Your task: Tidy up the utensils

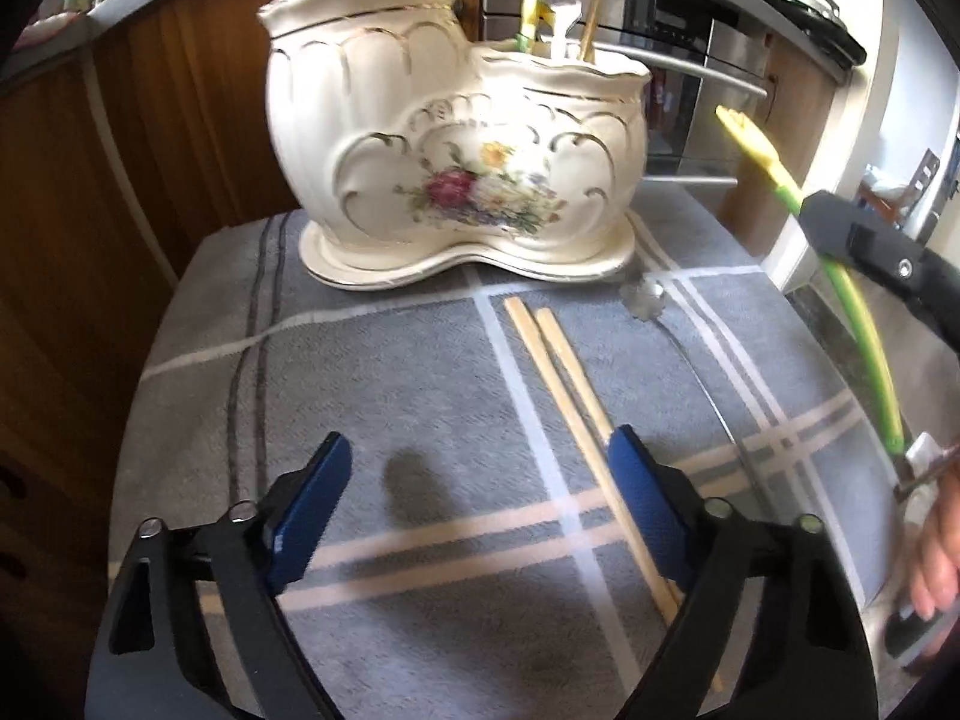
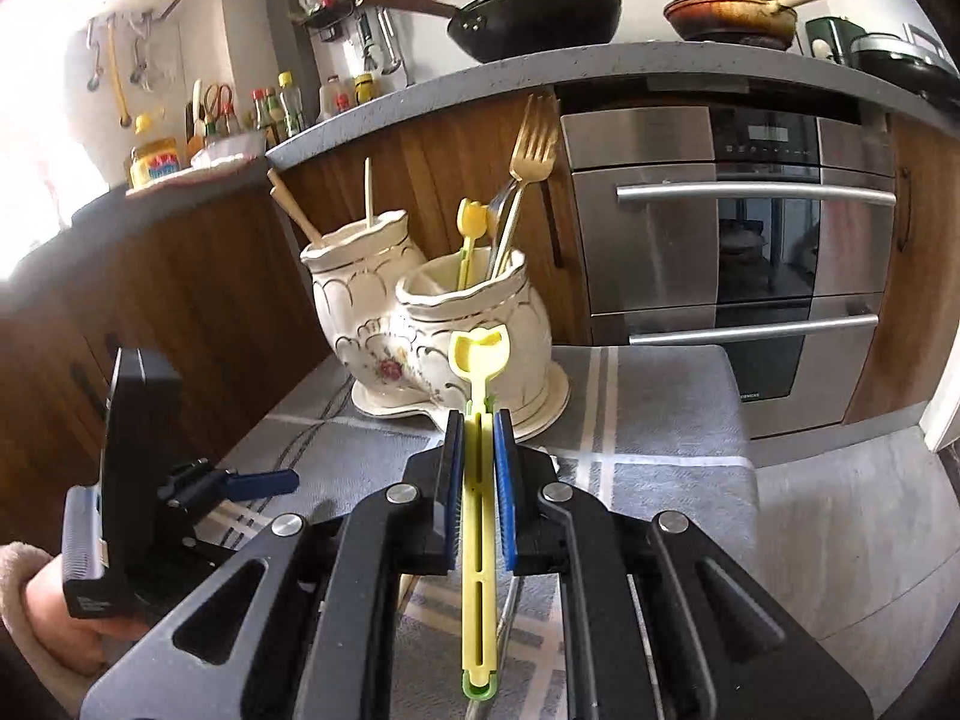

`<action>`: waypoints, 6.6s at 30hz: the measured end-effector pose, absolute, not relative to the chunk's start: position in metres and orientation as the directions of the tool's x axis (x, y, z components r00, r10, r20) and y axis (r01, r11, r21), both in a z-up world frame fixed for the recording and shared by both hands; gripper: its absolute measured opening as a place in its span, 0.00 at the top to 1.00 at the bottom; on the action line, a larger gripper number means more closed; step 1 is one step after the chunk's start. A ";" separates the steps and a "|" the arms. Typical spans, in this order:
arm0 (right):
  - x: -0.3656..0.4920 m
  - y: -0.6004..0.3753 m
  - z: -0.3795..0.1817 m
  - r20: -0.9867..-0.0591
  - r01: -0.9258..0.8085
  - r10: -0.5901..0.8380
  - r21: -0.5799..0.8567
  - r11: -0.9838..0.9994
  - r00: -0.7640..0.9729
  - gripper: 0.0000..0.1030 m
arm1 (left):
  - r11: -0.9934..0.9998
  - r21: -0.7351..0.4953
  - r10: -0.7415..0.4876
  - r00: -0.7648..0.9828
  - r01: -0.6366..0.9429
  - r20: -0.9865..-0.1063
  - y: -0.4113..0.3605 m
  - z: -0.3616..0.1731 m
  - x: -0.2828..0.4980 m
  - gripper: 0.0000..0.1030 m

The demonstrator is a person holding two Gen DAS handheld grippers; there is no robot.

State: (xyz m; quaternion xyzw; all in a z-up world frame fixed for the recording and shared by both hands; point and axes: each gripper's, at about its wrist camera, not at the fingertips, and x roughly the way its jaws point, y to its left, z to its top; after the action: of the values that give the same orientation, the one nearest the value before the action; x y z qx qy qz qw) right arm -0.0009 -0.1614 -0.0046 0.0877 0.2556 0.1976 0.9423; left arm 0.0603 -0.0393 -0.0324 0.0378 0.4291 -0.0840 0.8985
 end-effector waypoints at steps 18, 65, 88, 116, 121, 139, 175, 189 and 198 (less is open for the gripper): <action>-0.014 -0.170 0.008 -0.396 -0.343 0.438 0.291 0.893 0.807 0.91 | 0.987 0.052 -0.044 0.563 0.154 -0.825 -0.063 -0.041 0.078 0.55; 0.005 -0.156 0.037 -0.282 -0.338 0.429 0.319 0.885 0.858 0.91 | 0.912 0.000 -0.367 0.818 0.410 -0.443 0.044 0.042 0.002 0.94; 0.110 -0.150 0.061 -0.080 -0.384 0.457 0.429 0.818 0.886 0.91 | 0.929 -0.119 -0.367 0.912 0.350 -0.183 0.074 0.097 0.089 0.94; 0.121 -0.135 0.034 -0.096 -0.411 0.492 0.424 0.807 0.865 0.91 | 0.915 -0.283 -0.305 0.952 0.287 -0.020 0.070 0.104 0.170 0.93; 0.123 -0.134 0.034 -0.098 -0.408 0.487 0.418 0.812 0.868 0.91 | 0.919 -0.259 -0.309 0.951 0.296 -0.009 0.063 0.108 0.170 0.93; 0.119 -0.129 0.032 -0.116 -0.423 0.499 0.389 0.818 0.859 0.91 | 0.939 -0.279 -0.315 0.833 0.202 -0.455 0.119 0.039 0.190 0.80; 0.121 -0.134 0.030 -0.122 -0.412 0.495 0.408 0.815 0.860 0.91 | 0.922 -0.056 -0.303 0.620 0.384 -0.724 0.104 -0.019 0.197 0.94; 0.119 -0.137 0.033 -0.119 -0.408 0.493 0.415 0.813 0.862 0.91 | 0.942 0.041 -0.168 0.571 0.335 -0.804 0.102 -0.021 0.163 0.88; 0.119 -0.137 0.033 -0.116 -0.410 0.495 0.415 0.812 0.861 0.91 | 0.953 0.078 -0.106 0.561 0.294 -0.821 0.087 -0.032 0.191 0.93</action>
State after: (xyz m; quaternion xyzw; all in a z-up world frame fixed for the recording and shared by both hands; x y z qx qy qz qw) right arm 0.1185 -0.1372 0.0329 0.1917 0.1100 0.2393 0.9454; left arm 0.1912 0.0867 -0.0323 0.1036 0.4542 -0.1139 0.8775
